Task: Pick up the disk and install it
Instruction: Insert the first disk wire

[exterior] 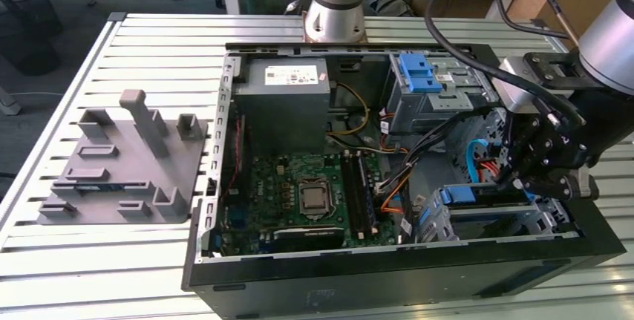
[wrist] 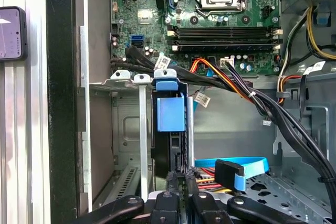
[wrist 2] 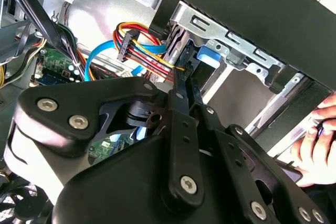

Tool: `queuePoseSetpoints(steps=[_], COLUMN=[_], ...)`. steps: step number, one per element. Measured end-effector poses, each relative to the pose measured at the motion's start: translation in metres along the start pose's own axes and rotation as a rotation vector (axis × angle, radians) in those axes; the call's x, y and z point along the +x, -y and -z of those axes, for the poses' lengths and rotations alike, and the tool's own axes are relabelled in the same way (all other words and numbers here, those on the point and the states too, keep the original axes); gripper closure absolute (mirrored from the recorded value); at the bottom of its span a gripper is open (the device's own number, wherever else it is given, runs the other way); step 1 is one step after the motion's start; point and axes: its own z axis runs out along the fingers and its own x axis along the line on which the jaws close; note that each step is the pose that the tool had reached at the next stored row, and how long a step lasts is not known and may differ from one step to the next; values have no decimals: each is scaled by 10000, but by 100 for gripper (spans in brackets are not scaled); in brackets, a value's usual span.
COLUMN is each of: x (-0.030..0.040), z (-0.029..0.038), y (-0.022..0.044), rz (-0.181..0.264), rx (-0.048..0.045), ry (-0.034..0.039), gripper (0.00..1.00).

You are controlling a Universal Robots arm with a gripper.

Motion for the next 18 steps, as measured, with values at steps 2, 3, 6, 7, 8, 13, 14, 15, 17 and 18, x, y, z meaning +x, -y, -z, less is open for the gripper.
queuePoseSetpoints(steps=[2,3,6,7,8,13,14,15,17,18], x=[0,0,0,-1,-1,-1,-1,-1,-1,-1], z=[0,2,38,58,78,109,111,112,113,113], y=[0,0,0,-1,-1,-1,-1,-1,-1,-1], rz=[0,0,0,0,0,0,0,0,0,0], rx=[0,0,0,0,0,0,-1,0,0,0], ry=[-1,1,0,0,-2,4,1,0,1,0], gripper=[83,83,76,76,76,78,84,89,89,89])
